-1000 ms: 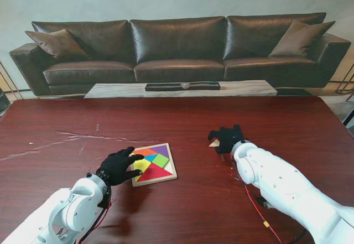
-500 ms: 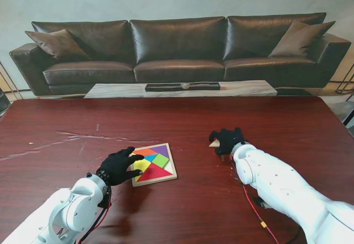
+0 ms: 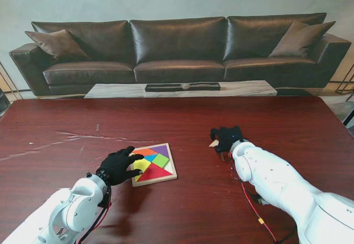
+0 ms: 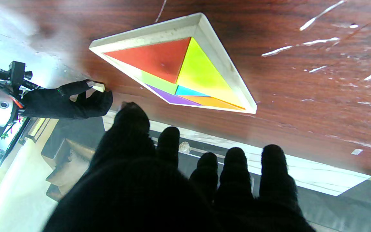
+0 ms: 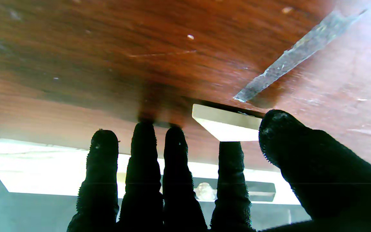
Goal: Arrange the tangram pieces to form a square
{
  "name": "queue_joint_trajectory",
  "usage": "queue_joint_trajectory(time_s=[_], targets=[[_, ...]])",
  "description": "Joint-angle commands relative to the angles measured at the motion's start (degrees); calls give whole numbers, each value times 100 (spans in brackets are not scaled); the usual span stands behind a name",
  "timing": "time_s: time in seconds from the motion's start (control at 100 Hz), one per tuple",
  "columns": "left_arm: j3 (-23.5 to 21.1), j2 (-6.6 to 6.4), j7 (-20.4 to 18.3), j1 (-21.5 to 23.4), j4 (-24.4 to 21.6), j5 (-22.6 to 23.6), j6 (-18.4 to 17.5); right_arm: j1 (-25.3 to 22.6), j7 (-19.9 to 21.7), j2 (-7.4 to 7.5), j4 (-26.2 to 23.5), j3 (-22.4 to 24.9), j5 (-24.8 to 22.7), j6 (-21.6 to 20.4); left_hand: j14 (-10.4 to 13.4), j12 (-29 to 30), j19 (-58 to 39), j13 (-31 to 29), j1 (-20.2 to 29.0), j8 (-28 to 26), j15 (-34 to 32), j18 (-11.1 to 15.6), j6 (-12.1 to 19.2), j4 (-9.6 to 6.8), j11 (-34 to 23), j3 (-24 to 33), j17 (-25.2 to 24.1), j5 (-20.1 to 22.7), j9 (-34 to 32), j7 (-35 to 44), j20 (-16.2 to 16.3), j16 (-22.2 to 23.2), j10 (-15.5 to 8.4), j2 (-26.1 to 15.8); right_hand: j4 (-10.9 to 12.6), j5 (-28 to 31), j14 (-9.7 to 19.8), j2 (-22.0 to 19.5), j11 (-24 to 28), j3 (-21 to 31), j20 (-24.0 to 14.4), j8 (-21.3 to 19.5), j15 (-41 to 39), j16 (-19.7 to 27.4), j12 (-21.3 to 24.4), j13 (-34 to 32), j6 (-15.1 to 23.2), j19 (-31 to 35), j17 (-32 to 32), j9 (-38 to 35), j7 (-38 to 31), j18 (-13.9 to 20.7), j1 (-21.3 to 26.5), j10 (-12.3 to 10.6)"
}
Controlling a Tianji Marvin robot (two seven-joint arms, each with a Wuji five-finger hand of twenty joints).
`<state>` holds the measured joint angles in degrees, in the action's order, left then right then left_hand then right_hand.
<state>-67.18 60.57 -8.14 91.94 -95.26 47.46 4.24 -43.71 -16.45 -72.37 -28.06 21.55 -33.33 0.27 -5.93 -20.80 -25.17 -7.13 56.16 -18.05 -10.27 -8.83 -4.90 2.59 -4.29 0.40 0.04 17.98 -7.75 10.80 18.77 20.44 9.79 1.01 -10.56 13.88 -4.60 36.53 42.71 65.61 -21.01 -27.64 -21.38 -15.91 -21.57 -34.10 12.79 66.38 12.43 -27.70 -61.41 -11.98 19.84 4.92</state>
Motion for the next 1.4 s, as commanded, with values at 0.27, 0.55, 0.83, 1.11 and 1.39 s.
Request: queue_joint_trajectory(time_s=[0.27,0.55,0.83,1.11,1.39], targets=[[-17,17,55,44,-43,39,-15,-64,84,-278,500,-338,196,-294,75,-16,-34,55,229,-81,22,-25,36,-225,-11,-58,-30,104,47,70,71,15,-144,-151,-124,304,667,272,621,275,-179,-432,-574,-293,-266,-965,236,187,111,-748,-582,-20,280,-458],[-17,16,66,43,-37,63,-22,-35,102,-382,698,-480,287,-438,66,-7,-63,53,242,-78,5,-26,31,-229,-29,-53,-31,110,47,84,63,16,-131,-99,-306,454,664,454,1586,354,-208,-782,-708,-386,-633,-1310,497,230,268,-976,-1181,-94,527,-637],[-26,17,84,54,-45,88,-25,12,228,-436,785,-641,322,-575,62,-7,-95,35,245,-77,-18,-30,33,-234,-49,-44,-17,129,35,106,55,18,-126,-49,-1016,679,727,787,2018,319,-232,-383,-1353,-745,-788,-1801,844,282,466,-1217,-1767,-420,998,-738],[-32,16,93,59,-50,118,-25,17,367,-424,726,-658,331,-525,46,-8,-139,19,261,-76,-48,-30,9,-239,-77,-27,-3,177,22,135,49,23,-106,26,-1197,1039,914,959,2833,302,-195,-775,-1688,-944,-1229,-2261,902,299,834,-1127,-1933,-685,1510,-693],[-30,15,96,59,-52,142,-17,37,377,-440,772,-706,340,-586,51,-3,-181,9,258,-75,-74,-34,4,-239,-98,-5,-4,203,18,170,37,23,-103,69,-1226,1340,1425,1025,3271,190,-298,-1288,-3513,-1524,-2142,-2543,1098,648,1251,-1261,-1910,-645,2108,-799]])
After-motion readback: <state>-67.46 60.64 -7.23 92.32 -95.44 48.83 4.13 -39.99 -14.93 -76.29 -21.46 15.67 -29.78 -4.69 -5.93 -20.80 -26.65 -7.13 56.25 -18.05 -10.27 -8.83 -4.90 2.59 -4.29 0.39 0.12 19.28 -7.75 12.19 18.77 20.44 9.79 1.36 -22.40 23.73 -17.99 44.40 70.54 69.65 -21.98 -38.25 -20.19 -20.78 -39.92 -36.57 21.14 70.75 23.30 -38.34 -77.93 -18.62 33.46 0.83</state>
